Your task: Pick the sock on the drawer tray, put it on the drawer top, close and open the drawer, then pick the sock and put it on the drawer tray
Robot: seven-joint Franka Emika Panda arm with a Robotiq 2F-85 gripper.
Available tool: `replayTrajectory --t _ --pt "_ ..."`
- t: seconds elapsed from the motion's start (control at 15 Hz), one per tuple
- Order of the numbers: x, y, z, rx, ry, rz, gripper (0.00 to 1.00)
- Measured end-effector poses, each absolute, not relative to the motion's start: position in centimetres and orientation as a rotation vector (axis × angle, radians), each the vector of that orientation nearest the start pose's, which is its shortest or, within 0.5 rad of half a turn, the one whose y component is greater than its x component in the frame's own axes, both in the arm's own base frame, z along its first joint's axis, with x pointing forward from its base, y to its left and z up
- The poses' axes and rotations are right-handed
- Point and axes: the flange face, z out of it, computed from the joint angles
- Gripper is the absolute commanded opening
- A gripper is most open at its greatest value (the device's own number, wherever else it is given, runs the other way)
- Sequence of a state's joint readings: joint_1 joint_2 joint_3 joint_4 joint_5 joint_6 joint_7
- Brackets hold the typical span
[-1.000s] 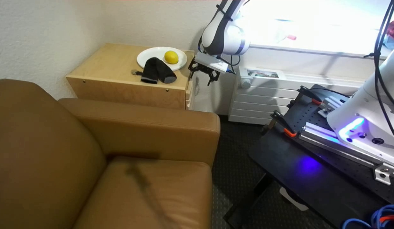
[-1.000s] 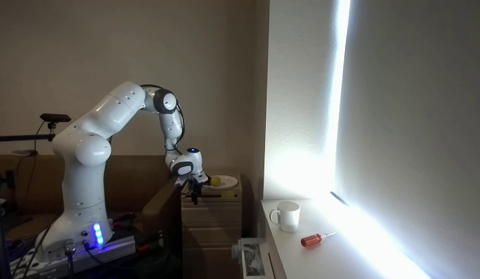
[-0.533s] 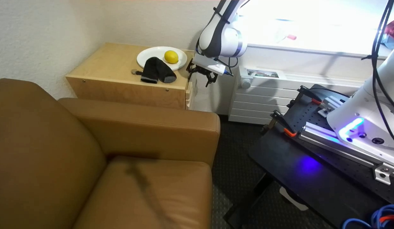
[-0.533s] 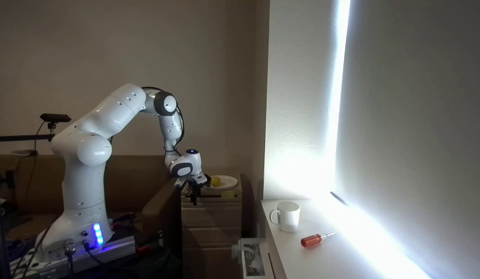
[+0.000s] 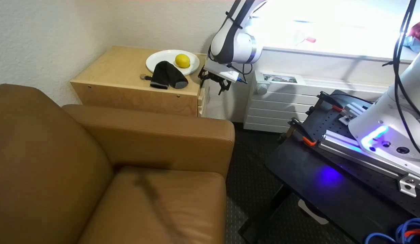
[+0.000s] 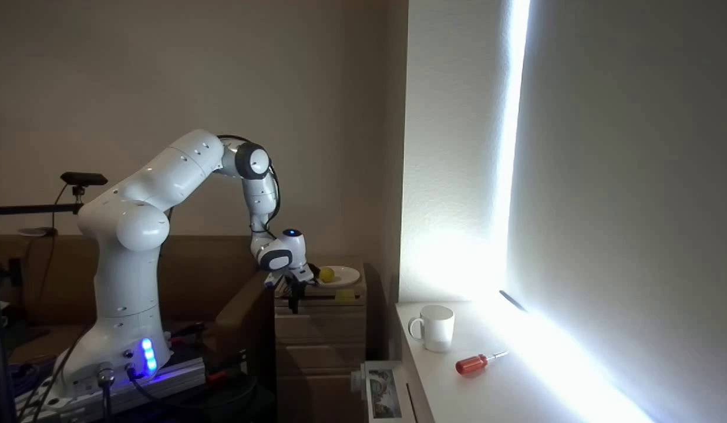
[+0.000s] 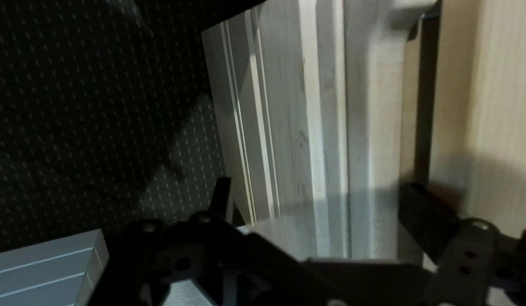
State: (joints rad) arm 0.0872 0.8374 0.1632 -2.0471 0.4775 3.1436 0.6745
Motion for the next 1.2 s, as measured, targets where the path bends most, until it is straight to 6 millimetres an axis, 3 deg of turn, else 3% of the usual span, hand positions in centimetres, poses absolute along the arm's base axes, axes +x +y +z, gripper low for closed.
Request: replayTrajectory --t 0.8,1.2 --pt "56.5 9.4 5.1 -2.610 1.360 -0.187 1.00" --pt "56.7 4.3 5.0 -2.658 1.436 -0.215 1.00"
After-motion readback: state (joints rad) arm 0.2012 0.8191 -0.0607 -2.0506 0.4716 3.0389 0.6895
